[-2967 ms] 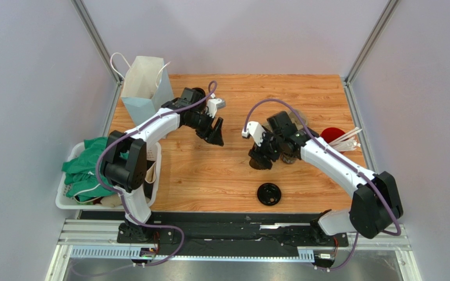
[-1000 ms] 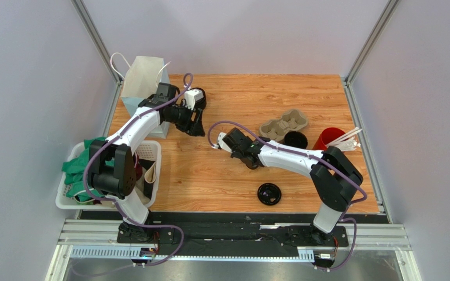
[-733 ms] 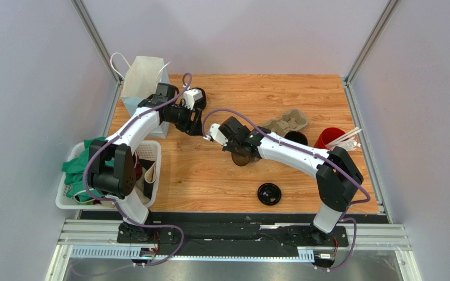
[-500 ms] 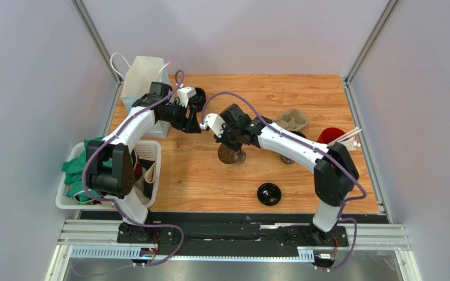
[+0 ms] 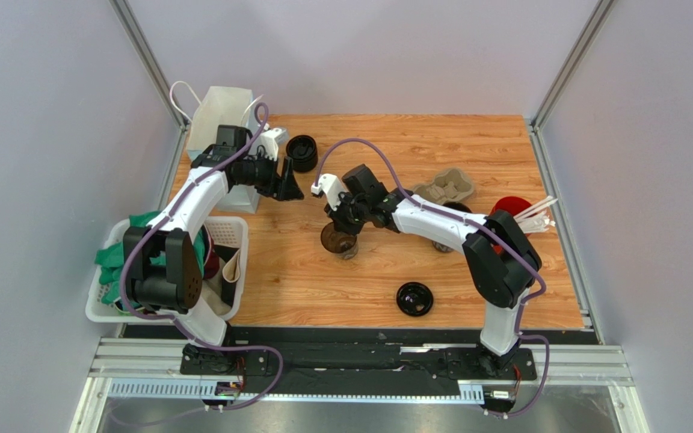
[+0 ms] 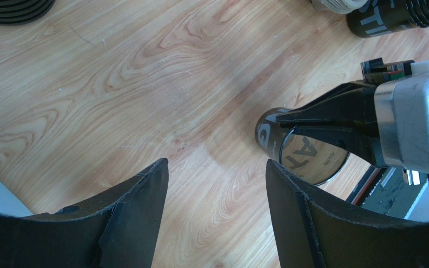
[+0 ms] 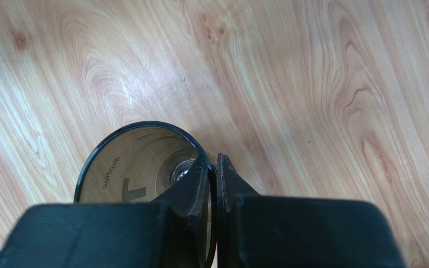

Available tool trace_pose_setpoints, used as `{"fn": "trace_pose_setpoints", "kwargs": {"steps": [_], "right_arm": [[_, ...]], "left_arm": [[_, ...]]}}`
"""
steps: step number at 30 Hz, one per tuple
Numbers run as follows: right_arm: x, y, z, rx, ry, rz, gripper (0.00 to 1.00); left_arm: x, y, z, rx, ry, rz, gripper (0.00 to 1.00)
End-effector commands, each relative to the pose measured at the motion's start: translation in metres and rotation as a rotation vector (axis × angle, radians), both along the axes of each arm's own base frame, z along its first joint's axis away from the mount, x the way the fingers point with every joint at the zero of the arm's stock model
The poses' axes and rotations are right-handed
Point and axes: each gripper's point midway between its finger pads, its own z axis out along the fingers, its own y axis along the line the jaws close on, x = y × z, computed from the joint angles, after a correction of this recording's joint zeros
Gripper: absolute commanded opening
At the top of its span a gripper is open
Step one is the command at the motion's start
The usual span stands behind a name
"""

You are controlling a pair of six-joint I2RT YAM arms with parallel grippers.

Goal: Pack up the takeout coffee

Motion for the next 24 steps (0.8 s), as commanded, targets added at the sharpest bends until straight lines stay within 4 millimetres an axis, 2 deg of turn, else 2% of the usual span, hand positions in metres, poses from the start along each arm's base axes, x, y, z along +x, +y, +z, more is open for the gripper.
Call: {"fn": "trace_pose_setpoints", "kwargs": {"steps": [1,3,4,5,9,11,13,14,16,17,18,20,21,24], "right_arm": [[0.013,0.009,0.012,0.083,-0.05,-0.04,0.13],[0.014,0.007,0.016,0.089,-0.06,-0.047,0.21],[0.016,0.006,0.019,0.09,-0.068,-0.052,0.29],[0.016,0.004,0.023,0.091,-0.08,-0.051,0.32],[0.018,-0.009,0.055,0.102,-0.131,-0.051,0.47],[0.016,-0.016,0.078,0.108,-0.176,-0.044,0.52],[0.011,-0.028,0.091,0.084,-0.214,-0.028,0.58],[0.006,-0.035,0.106,0.091,-0.243,-0.018,0.59],[-0.008,-0.052,0.109,0.032,-0.251,0.042,0.62],[-0.016,-0.061,0.118,0.019,-0.271,0.069,0.62],[-0.032,-0.077,0.1,-0.057,-0.226,0.112,0.61],[-0.052,-0.094,0.085,-0.133,-0.21,0.208,0.61],[-0.074,-0.113,0.062,-0.191,-0.142,0.245,0.6],[-0.107,-0.131,0.037,-0.229,-0.069,0.32,0.59]], "left_arm": [[-0.001,-0.003,0.017,-0.033,-0.052,-0.009,0.73],[-0.001,-0.002,0.017,-0.033,-0.051,-0.01,0.73],[-0.001,-0.002,0.016,-0.032,-0.049,-0.008,0.73],[-0.002,-0.002,0.016,-0.032,-0.05,-0.01,0.73],[-0.002,-0.003,0.016,-0.034,-0.052,-0.014,0.73],[-0.002,-0.002,0.015,-0.033,-0.048,-0.012,0.73],[-0.002,-0.003,0.015,-0.035,-0.048,-0.014,0.73],[-0.003,-0.003,0.015,-0.036,-0.046,-0.015,0.73],[-0.003,-0.003,0.014,-0.033,-0.043,-0.013,0.73],[-0.004,-0.002,0.014,-0.033,-0.044,-0.014,0.73],[-0.003,-0.002,0.015,-0.032,-0.047,-0.015,0.73],[-0.003,-0.003,0.013,-0.032,-0.044,-0.015,0.73],[-0.002,-0.003,0.014,-0.032,-0.047,-0.015,0.73],[-0.001,-0.002,0.012,-0.029,-0.043,-0.015,0.73]]}}
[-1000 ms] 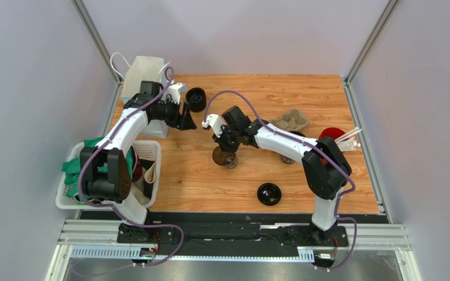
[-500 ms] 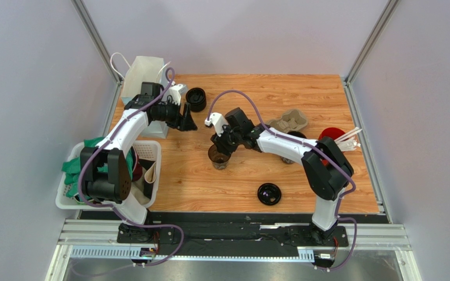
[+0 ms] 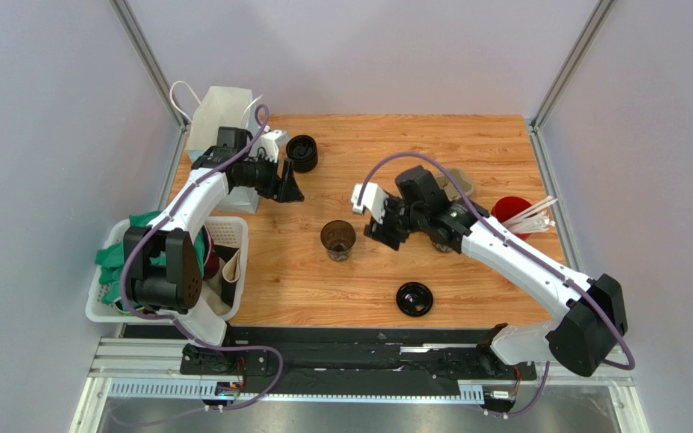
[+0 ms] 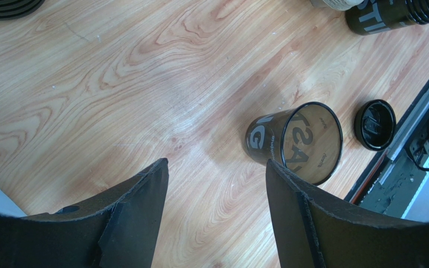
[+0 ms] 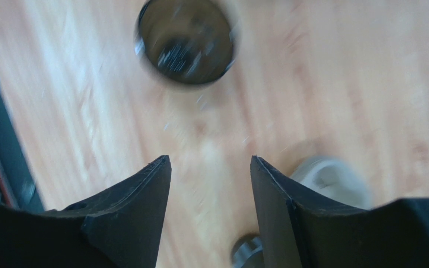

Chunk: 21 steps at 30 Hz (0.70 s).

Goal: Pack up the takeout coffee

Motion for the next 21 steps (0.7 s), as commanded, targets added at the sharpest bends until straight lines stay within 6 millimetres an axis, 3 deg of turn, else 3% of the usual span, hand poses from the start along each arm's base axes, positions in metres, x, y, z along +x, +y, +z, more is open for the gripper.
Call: {"fn": "trace_pose_setpoints", "kwargs": {"steps": [1,4,15,21], "right_arm": [[-0.074,-0.056,-0.091,-0.279,0.22,0.165,0.58],[-0.09,-0.07,-0.109,-0.326,0.218,0.195,0.58],[-0.145,-0.084,-0.134,-0.409,0.337,0.326,0.59],[-0.158,-0.091,-0.153,-0.483,0.362,0.345,0.58]], "left_arm": [[0.002,-0.002,0.016,-0.025,-0.051,-0.009,0.73],[0.001,-0.001,0.017,-0.018,-0.059,-0.013,0.73],[-0.001,0.003,0.017,0.003,-0.073,-0.004,0.74],[0.0,0.003,0.016,0.007,-0.075,-0.002,0.73]]}}
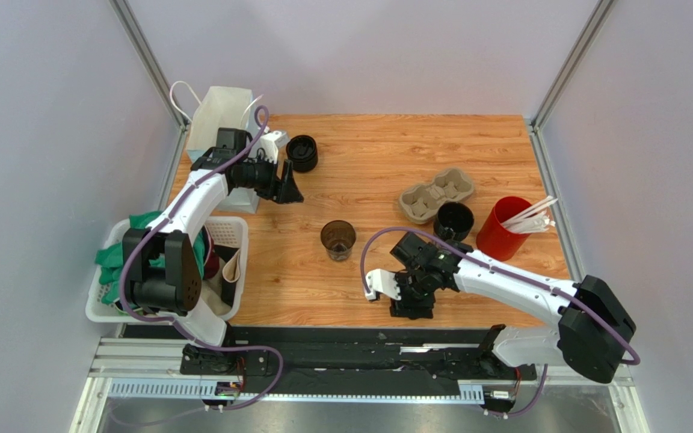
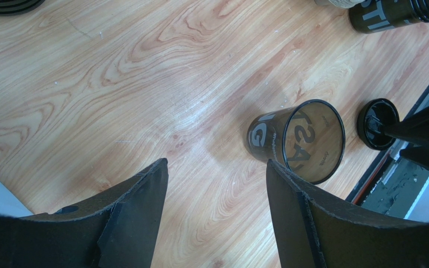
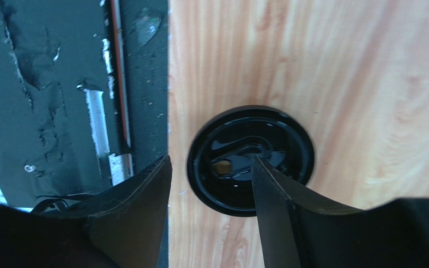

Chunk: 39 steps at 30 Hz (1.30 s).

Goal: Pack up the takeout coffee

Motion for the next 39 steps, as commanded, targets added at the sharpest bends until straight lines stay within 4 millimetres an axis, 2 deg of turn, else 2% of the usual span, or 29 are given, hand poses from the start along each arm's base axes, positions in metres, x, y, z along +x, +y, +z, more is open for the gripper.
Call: {"fn": "trace_pose_setpoints", "kwargs": {"steps": [1,8,13,16,17,20,22,23,29,30,33,34,35,36,38,39], "right_arm": [[-0.011,-0.007,-0.011,-0.045,0.031,0.014,0.58],[-0.005,-0.007,-0.03,-0.077,-0.009,-0.018,0.52],[0.003,-0.006,-0.032,-0.075,-0.056,-0.041,0.47],[0.009,-0.004,-0.03,-0.055,-0.093,-0.056,0.39],[0.011,-0.003,-0.029,-0.049,-0.104,-0.063,0.31],[0.015,0.0,-0.022,-0.021,-0.139,-0.071,0.19],[0.018,0.002,-0.016,-0.002,-0.153,-0.079,0.14],[0.019,0.005,-0.01,0.017,-0.166,-0.079,0.1],[0.024,0.02,0.024,0.112,-0.187,-0.096,0.02],[0.025,0.031,0.041,0.167,-0.189,-0.09,0.01],[0.016,0.047,0.065,0.247,-0.117,-0.073,0.0],[0.021,0.054,0.084,0.286,-0.106,-0.082,0.0],[0.021,0.058,0.093,0.311,-0.078,-0.072,0.0],[0.014,0.068,0.107,0.37,-0.013,-0.047,0.0],[0.023,0.075,0.135,0.435,0.044,-0.051,0.0],[0.015,0.081,0.149,0.493,0.119,-0.018,0.0]], "left_arm": [[0.002,0.001,0.016,-0.003,-0.068,-0.008,0.73],[0.003,0.002,0.016,-0.001,-0.072,-0.007,0.73],[0.003,0.001,0.015,-0.002,-0.071,-0.01,0.74],[0.003,0.001,0.015,-0.003,-0.07,-0.009,0.74],[0.003,0.001,0.015,-0.003,-0.067,-0.009,0.74],[0.003,0.001,0.015,-0.003,-0.069,-0.008,0.74],[0.002,0.001,0.016,-0.005,-0.071,-0.012,0.74],[0.002,0.0,0.017,-0.008,-0.072,-0.015,0.74],[-0.003,-0.005,0.026,-0.036,-0.093,-0.05,0.74],[-0.004,-0.005,0.028,-0.042,-0.102,-0.057,0.74],[-0.01,-0.01,0.039,-0.074,-0.131,-0.097,0.74],[-0.012,-0.013,0.045,-0.093,-0.149,-0.125,0.75],[-0.015,-0.015,0.05,-0.106,-0.164,-0.143,0.75],[-0.018,-0.017,0.061,-0.119,-0.197,-0.166,0.76],[-0.024,-0.022,0.077,-0.145,-0.266,-0.226,0.79],[-0.028,-0.023,0.089,-0.148,-0.31,-0.246,0.8]]}}
